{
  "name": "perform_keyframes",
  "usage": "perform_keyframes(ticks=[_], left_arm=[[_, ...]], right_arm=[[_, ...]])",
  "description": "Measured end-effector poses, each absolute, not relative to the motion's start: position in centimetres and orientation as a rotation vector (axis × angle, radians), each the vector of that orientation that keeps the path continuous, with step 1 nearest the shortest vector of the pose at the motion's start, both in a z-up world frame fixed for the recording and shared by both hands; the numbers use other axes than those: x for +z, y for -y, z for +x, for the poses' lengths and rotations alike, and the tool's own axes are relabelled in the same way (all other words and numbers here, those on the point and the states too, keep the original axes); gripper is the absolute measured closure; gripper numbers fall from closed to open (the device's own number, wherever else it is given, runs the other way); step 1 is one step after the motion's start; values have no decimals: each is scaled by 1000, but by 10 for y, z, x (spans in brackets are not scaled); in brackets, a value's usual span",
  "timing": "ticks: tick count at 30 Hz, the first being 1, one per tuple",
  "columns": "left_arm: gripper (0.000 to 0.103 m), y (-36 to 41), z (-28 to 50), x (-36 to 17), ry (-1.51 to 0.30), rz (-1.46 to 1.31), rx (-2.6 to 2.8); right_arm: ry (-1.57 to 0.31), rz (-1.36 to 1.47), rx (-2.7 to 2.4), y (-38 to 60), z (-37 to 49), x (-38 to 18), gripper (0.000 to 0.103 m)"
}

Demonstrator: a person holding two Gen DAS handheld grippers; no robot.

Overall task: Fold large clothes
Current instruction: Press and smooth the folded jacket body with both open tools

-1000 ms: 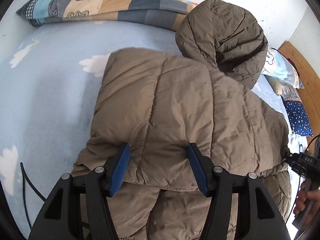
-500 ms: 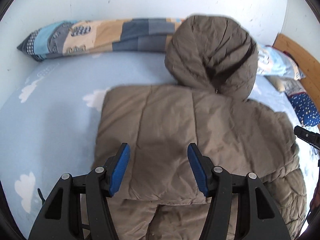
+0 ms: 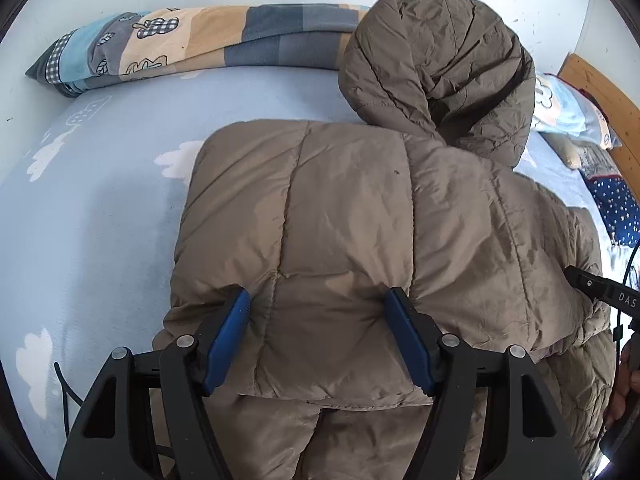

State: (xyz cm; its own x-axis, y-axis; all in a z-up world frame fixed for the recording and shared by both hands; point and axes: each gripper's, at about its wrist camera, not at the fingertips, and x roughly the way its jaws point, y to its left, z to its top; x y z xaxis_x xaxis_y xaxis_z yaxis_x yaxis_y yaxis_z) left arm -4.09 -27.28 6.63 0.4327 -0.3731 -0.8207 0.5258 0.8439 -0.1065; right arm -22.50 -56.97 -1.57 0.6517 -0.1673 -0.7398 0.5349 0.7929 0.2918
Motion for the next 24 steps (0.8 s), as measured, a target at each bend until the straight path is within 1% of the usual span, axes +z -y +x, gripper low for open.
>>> perform_keyframes(ticks=[2, 7, 11, 16, 24], left_arm=[[34, 271, -42, 71, -972, 157, -565], [34, 269, -48, 88, -923, 137, -574], [34, 276, -52, 86, -912, 178, -579], [34, 280, -51, 71, -949, 214, -574], [32, 281, -52, 66, -947, 234, -571]], right_arm=[[-763, 505, -429, 566, -226, -12, 68], [-693, 428, -441, 553, -234, 11, 68], [-659, 347, -410, 533, -233, 21, 68], [-699, 310, -372, 520, -222, 14, 68], [-783, 306, -366, 520, -206, -7, 67]])
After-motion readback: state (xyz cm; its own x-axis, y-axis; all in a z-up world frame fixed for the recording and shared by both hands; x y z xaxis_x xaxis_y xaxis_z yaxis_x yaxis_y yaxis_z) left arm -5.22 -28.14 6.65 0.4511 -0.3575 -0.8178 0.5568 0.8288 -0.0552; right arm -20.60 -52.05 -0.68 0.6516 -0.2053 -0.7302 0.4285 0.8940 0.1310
